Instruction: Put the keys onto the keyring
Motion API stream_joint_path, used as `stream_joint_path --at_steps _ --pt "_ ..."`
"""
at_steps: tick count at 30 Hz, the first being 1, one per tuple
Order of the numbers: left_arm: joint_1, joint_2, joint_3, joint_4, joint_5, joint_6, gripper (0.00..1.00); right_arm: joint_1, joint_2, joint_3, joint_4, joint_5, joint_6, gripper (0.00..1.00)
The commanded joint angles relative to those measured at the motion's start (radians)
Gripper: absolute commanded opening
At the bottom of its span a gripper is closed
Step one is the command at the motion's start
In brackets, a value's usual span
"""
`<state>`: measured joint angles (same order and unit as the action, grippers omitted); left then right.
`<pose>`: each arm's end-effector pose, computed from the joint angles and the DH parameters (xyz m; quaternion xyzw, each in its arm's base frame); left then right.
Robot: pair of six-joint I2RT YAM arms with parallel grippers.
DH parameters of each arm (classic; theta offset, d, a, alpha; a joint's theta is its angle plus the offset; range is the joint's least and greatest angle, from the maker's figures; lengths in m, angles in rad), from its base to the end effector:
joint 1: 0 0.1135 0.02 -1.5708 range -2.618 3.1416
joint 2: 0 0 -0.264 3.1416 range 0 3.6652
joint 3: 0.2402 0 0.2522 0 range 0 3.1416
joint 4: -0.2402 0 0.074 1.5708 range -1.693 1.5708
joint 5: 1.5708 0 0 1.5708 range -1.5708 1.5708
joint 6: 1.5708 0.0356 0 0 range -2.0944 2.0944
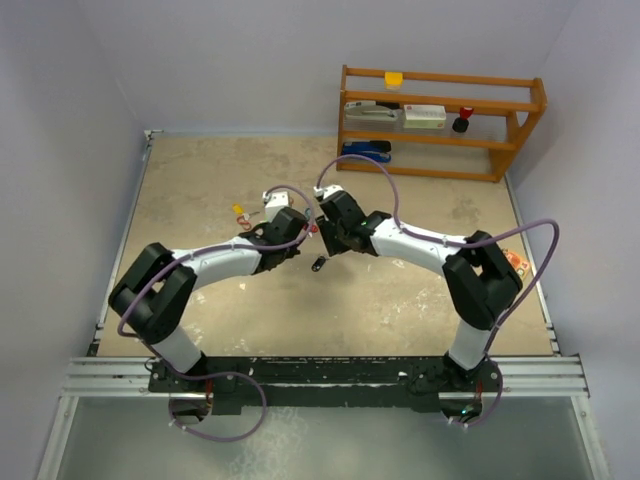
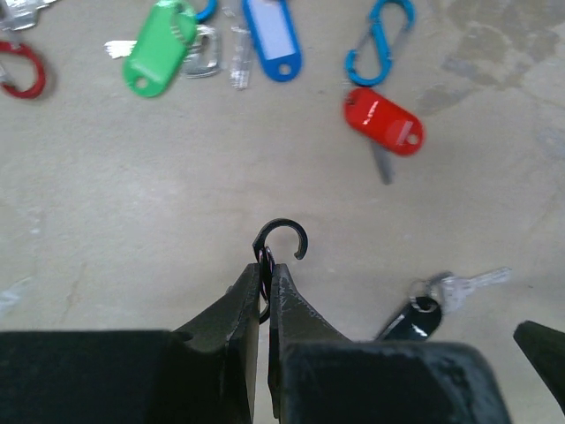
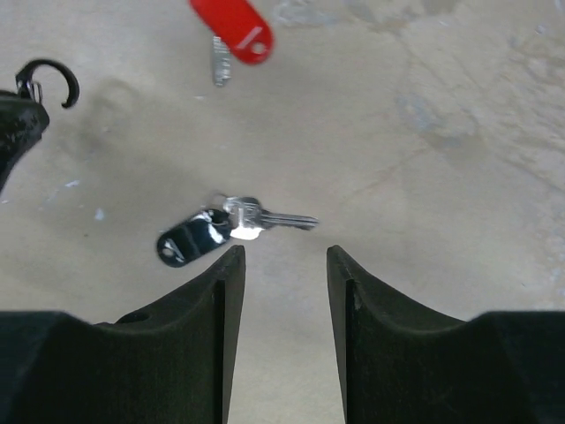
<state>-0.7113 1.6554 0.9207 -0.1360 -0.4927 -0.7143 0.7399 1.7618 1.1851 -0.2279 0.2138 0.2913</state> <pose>0.2626 -0.2041 0.1763 -0.0850 0.9109 -0.0442 0.4014 0.2884 0.2531 0.2110 -0.1662 0.9080 0.0972 0.3721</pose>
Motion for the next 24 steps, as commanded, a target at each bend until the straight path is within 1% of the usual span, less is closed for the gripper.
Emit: stream_joint_path --at_steps 1,9,16,24 --pt "0.107 -0.101 -0.062 0.047 0.098 -0.013 0.00 0.051 0.032 0.068 0.011 -0.005 -0.040 0.45" --pt "0.179 -0.194 -0.098 0.026 0.109 -0.003 0.00 0.080 0.106 0.119 0.016 -0.027 -0.050 0.43" --pt "0.271 -0.250 -0.138 0.045 0.194 -0.013 0.00 0.091 0.147 0.148 0.007 -0.034 -0.054 0.42" --pt "0.307 -0.271 -0.162 0.052 0.217 -0.018 0.00 0.093 0.180 0.155 -0.001 -0.030 -0.054 0.37"
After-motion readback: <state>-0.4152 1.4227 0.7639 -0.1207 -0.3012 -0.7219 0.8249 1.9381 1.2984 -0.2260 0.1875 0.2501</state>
